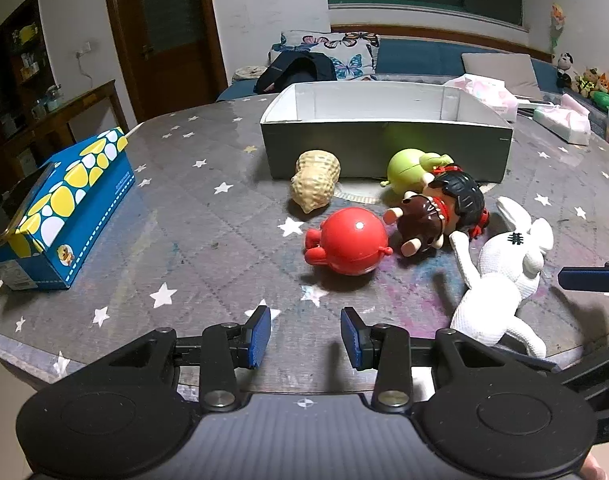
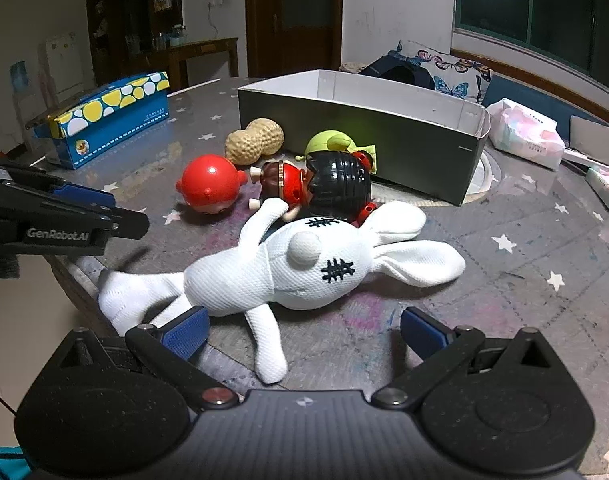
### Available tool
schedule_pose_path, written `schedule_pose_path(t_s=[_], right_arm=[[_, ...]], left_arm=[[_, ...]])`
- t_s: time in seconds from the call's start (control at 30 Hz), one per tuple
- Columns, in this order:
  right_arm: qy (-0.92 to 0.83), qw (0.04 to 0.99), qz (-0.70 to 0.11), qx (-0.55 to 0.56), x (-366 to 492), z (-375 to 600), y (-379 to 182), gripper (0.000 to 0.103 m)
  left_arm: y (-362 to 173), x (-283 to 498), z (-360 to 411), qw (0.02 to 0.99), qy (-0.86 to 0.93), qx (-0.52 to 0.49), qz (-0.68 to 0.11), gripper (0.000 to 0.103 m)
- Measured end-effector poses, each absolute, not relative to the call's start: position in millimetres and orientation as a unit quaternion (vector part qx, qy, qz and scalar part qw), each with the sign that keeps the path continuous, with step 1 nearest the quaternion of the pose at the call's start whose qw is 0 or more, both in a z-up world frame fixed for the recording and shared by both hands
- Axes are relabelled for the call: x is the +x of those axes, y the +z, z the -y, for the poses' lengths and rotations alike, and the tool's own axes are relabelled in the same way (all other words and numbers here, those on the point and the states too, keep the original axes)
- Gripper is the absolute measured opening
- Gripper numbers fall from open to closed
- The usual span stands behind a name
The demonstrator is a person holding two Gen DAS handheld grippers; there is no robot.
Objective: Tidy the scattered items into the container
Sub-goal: 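Move the left tool toward the white plush rabbit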
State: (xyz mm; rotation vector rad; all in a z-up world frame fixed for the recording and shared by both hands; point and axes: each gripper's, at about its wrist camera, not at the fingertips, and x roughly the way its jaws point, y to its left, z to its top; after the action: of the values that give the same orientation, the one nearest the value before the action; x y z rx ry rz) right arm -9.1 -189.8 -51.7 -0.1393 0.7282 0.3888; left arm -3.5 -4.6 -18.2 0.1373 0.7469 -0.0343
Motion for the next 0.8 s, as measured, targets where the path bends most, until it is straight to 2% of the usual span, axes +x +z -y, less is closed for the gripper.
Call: schedule_pose_path(t_s=[0.57,0.8], right_arm=[[0.155,0.922,-0.354,-0.027,31.5,181.1,-51.7,0.103],[0.162,0.919,-0.356,-0.056,27.1,173.2,-51.9,0.103]], left_arm=[[-15.1,-1.8,-1.0,0.929,-0.007,0.066,-0.363,0.041],[-16.5,-3.2,0.2,0.928,-0.008,0.068,-0.367,0.041]])
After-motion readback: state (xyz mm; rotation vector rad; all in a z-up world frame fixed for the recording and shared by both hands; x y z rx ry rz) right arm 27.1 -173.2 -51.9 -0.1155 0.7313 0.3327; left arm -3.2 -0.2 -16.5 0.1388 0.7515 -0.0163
